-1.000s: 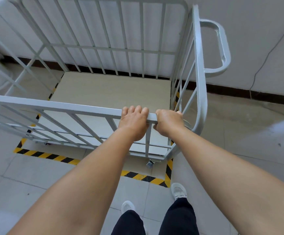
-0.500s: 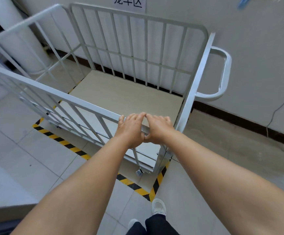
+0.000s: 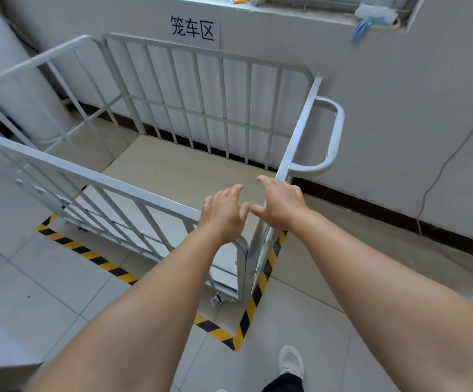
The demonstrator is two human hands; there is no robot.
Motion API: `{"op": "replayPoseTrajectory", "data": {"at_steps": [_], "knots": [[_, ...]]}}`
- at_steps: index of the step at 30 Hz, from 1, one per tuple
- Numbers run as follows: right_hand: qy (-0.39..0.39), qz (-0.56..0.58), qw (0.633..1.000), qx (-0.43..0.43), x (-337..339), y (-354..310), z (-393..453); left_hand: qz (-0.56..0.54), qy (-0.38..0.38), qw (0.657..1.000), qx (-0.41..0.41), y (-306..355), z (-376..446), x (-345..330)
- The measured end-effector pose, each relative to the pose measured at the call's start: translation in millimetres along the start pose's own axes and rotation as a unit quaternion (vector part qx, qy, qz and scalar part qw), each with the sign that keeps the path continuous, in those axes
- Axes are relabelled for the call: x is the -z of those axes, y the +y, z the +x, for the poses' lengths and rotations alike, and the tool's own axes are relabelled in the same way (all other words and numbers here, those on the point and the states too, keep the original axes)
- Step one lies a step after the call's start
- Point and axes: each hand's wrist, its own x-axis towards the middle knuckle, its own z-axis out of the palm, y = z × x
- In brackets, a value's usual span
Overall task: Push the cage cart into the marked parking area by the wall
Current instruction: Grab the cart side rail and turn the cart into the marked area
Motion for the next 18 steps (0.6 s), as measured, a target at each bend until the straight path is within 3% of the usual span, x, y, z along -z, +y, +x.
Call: {"op": "replayPoseTrajectory", "data": {"at_steps": [11,18], "knots": [[0.044,0.047,0.997,0.038,63.8,121.5,41.5,-0.064,0.082,0.995,0.004,125.2,67.7,-22.0],[0.012,0.054,0.996,0.065,98.8,199.5,74.1,-0.076,0.099,0.990,0.062,193.5,112.1,-46.2]]}}
